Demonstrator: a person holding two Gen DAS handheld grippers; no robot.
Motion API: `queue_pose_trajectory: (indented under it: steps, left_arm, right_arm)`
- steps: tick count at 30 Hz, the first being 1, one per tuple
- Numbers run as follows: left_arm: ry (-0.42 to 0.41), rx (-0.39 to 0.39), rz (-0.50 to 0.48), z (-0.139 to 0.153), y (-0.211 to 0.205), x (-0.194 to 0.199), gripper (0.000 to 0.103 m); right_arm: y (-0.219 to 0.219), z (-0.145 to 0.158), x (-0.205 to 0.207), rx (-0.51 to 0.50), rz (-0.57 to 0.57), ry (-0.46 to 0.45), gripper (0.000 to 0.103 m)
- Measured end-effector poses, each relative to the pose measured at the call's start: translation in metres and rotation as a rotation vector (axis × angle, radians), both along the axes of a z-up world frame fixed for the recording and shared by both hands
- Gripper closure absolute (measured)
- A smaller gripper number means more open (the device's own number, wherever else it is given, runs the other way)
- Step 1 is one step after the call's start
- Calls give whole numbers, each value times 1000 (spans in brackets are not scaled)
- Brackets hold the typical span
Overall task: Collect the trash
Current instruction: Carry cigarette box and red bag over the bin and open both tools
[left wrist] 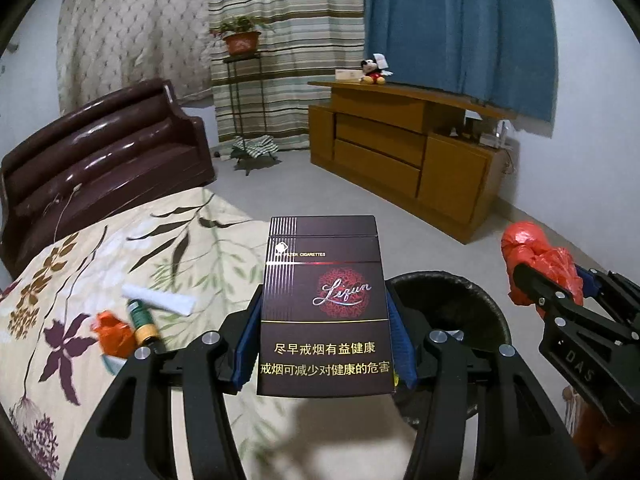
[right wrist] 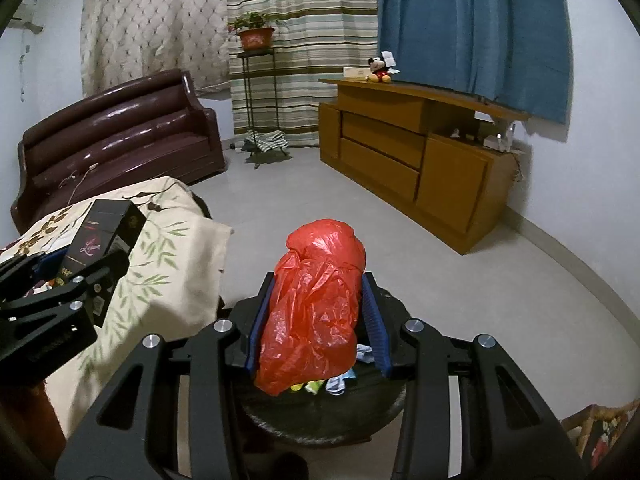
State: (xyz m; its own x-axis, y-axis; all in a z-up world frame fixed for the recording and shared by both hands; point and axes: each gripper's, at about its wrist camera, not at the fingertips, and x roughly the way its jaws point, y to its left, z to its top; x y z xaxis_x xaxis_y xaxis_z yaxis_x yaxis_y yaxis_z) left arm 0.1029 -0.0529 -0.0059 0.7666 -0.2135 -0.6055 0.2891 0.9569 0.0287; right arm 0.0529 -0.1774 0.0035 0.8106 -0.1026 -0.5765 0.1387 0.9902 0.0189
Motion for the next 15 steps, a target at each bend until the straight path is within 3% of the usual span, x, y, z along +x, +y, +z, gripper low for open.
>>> queue_pose_trajectory:
  steps: [15]
  left_arm:
    - [17, 57, -24, -20, -43, 24, 49]
  right_arm:
    - [-27, -21, 21, 32, -41, 13, 62]
